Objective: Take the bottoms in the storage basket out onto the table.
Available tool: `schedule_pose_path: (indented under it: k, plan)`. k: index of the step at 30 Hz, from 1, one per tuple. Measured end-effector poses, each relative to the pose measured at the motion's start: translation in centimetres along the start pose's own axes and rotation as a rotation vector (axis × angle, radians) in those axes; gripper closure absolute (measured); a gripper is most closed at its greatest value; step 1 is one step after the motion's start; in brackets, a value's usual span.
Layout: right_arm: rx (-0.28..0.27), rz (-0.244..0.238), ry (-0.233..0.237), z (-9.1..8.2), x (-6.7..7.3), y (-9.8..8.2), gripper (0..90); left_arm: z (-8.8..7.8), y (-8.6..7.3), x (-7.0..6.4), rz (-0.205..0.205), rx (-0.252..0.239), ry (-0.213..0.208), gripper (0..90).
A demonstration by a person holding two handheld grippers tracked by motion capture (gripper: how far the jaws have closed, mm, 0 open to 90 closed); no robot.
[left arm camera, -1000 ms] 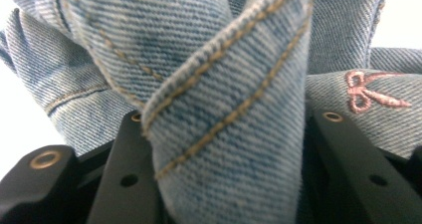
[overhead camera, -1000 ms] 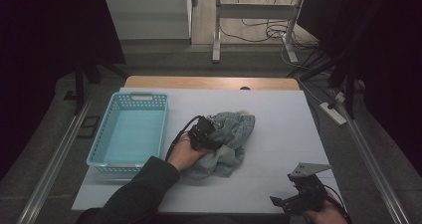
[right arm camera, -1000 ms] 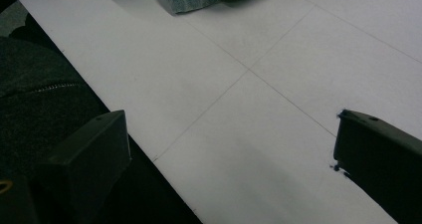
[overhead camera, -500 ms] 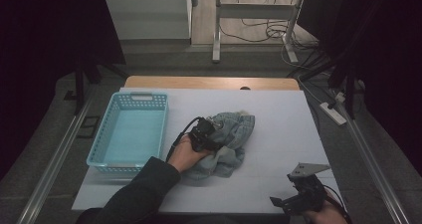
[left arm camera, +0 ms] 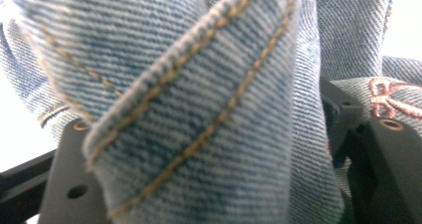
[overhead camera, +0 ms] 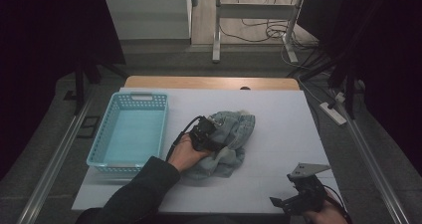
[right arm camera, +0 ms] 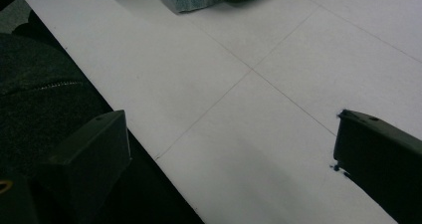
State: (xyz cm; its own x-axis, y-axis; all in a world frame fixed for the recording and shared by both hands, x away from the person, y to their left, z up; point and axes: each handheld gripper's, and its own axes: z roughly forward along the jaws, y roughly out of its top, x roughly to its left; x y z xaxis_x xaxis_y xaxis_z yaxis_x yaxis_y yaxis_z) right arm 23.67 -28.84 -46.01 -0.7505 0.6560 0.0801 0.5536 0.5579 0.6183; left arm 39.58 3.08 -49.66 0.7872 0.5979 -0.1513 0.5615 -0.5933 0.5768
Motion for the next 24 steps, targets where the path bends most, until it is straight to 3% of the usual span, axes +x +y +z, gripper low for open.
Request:
schedule_pose_path:
  k: [11, 24]
  plan:
    - [-0.001, -0.002, 0.004, 0.0, 0.0, 0.0, 1.3, -0.9, 0.2, 0.3, -0.021, -0.014, -0.069, 23.9]
    - [0.001, -0.006, 0.007, 0.0, 0.0, 0.0, 1.3, -1.7, 0.5, 0.0, -0.004, -0.036, -0.074, 13.1]
